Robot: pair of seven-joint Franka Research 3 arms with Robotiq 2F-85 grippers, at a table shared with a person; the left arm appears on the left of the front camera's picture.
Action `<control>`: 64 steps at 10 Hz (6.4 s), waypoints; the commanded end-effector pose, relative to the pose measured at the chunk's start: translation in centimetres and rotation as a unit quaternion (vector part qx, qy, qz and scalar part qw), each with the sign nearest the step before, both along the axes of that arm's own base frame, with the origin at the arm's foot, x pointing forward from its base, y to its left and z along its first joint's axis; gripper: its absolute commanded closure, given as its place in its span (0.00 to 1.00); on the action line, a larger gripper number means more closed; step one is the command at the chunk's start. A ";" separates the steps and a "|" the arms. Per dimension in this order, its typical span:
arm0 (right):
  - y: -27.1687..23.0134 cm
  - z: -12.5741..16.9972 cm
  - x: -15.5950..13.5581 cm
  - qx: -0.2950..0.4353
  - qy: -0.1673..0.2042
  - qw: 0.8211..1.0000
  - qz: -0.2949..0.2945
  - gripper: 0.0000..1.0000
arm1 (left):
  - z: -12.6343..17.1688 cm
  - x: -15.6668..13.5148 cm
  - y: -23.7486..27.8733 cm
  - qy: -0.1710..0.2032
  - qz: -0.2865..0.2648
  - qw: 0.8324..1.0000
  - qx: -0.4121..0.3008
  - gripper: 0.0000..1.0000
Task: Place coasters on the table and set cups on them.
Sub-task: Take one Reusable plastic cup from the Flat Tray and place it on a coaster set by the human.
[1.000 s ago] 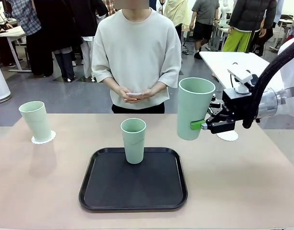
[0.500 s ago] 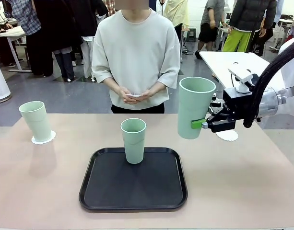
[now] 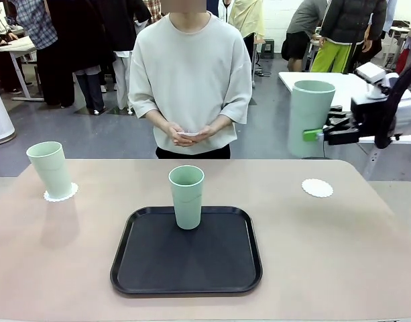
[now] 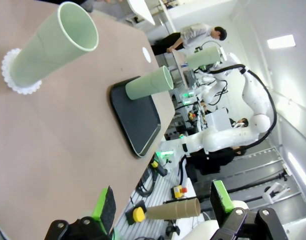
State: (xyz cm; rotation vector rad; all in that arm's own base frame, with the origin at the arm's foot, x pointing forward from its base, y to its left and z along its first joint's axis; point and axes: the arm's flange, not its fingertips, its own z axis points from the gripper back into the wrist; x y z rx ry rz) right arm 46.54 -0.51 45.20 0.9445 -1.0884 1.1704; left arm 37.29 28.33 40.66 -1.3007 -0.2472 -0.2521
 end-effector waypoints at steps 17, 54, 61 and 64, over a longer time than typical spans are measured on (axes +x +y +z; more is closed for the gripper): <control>-14.5 -10.1 14.7 0.015 0.015 0.999 0.045 0.18 | 0.4 0.1 0.1 0.006 0.004 1.000 0.002 0.00; -13.4 -20.9 15.7 0.040 -0.012 0.996 0.075 0.18 | 0.4 0.1 0.1 0.006 0.004 1.000 0.002 0.00; -13.7 -21.6 16.2 0.047 0.009 0.996 0.073 0.18 | 0.4 0.1 0.1 0.006 0.004 1.000 0.002 0.00; -13.3 -22.3 16.4 0.029 0.024 0.997 0.075 0.18 | 0.4 0.1 0.1 0.006 0.004 1.000 0.002 0.00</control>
